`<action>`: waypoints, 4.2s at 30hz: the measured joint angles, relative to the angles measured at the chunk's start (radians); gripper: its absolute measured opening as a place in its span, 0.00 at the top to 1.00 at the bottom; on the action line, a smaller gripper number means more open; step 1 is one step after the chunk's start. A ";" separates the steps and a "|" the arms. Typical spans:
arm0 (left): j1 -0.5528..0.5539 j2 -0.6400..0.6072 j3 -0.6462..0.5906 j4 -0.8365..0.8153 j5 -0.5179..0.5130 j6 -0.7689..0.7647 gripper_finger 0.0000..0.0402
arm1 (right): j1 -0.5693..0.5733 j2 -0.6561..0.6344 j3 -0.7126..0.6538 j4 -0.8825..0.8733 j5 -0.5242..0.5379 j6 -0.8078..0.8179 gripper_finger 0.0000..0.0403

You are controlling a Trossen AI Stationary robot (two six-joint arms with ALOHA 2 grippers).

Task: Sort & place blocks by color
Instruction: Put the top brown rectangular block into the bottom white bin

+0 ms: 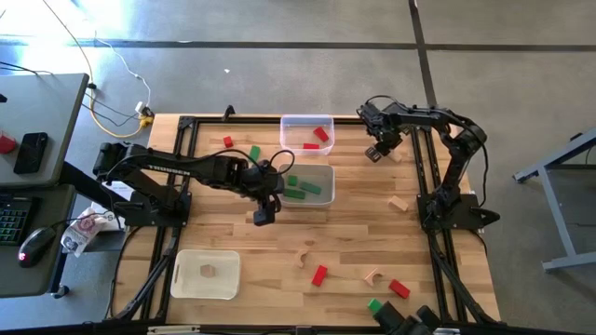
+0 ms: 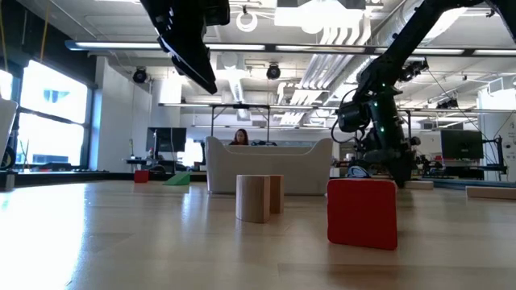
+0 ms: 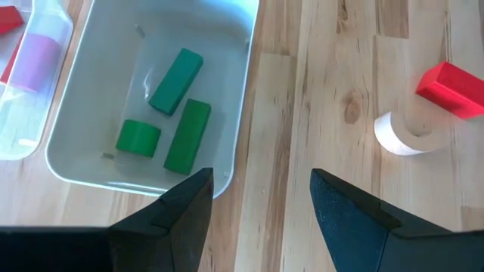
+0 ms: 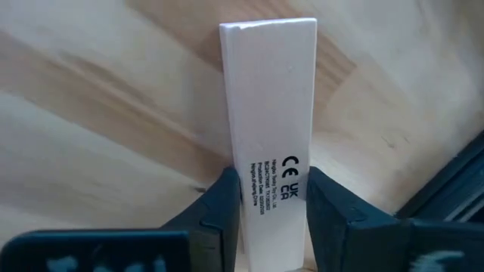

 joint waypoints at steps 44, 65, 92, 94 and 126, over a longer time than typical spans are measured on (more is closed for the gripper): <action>0.151 0.000 0.000 0.187 -0.138 -0.344 0.48 | 0.721 -0.464 0.000 0.011 0.243 0.404 0.76; 0.161 0.000 0.000 0.453 -0.110 -0.344 0.48 | 0.953 -0.463 0.000 0.451 0.416 0.146 0.76; 0.138 0.089 0.000 0.813 -0.212 -0.239 0.49 | 0.936 -0.433 0.000 0.593 0.511 0.026 0.76; 0.139 0.089 0.000 0.835 -0.228 -0.222 0.49 | 0.936 -0.426 0.000 0.605 0.500 0.026 0.76; 0.148 0.089 0.000 0.841 -0.190 -0.084 0.80 | 0.935 -0.411 0.000 0.694 0.458 -0.026 0.76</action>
